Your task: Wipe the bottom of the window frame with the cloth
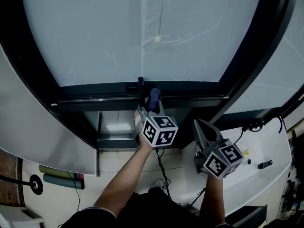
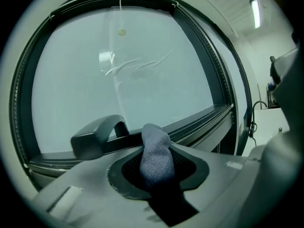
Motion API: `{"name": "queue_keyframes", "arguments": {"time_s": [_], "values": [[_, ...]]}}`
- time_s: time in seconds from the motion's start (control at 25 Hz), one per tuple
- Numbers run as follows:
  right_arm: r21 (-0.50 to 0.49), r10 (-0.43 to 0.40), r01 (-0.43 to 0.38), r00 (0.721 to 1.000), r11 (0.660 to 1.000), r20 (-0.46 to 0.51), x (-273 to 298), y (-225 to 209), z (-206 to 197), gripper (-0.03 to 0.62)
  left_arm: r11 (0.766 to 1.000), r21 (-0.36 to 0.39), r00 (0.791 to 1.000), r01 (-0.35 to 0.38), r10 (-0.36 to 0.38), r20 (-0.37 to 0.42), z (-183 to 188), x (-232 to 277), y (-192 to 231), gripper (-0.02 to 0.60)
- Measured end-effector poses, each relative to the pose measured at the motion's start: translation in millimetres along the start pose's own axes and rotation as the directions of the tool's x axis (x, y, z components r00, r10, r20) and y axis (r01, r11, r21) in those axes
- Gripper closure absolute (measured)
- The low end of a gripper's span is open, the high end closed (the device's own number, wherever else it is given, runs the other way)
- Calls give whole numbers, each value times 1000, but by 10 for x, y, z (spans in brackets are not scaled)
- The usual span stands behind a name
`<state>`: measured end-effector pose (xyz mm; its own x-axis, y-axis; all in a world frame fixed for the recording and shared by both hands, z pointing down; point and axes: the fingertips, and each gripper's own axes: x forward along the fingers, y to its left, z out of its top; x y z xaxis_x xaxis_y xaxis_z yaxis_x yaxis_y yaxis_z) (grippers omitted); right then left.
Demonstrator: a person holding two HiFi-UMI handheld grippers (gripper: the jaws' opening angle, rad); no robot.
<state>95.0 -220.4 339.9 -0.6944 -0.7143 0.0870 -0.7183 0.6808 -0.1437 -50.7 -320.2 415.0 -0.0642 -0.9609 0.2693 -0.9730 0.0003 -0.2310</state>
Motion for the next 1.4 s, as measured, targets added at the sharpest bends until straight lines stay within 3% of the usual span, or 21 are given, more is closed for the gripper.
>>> {"name": "queue_keyframes", "arguments": {"time_s": [0.28,0.72,1.24,1.4], "values": [[-14,-7,7,1000,1000,-17,140,312,-51,594,999,-39,999,-32,33,8,-179,-122,536,459],[-50,101,-102,995,994,-18,698,1017,-8,594,987,-113,992,-116,111,-52,-559,-373,1717,459],[-40,226,-227,974,973,-10,1328,1980,-164,594,948,-187,956,-257,222,-192,-1129,-749,3420,459],[-38,235,-236,972,971,-29,1422,2160,-251,594,938,-207,949,-279,236,-208,-1244,-820,3730,459]]}}
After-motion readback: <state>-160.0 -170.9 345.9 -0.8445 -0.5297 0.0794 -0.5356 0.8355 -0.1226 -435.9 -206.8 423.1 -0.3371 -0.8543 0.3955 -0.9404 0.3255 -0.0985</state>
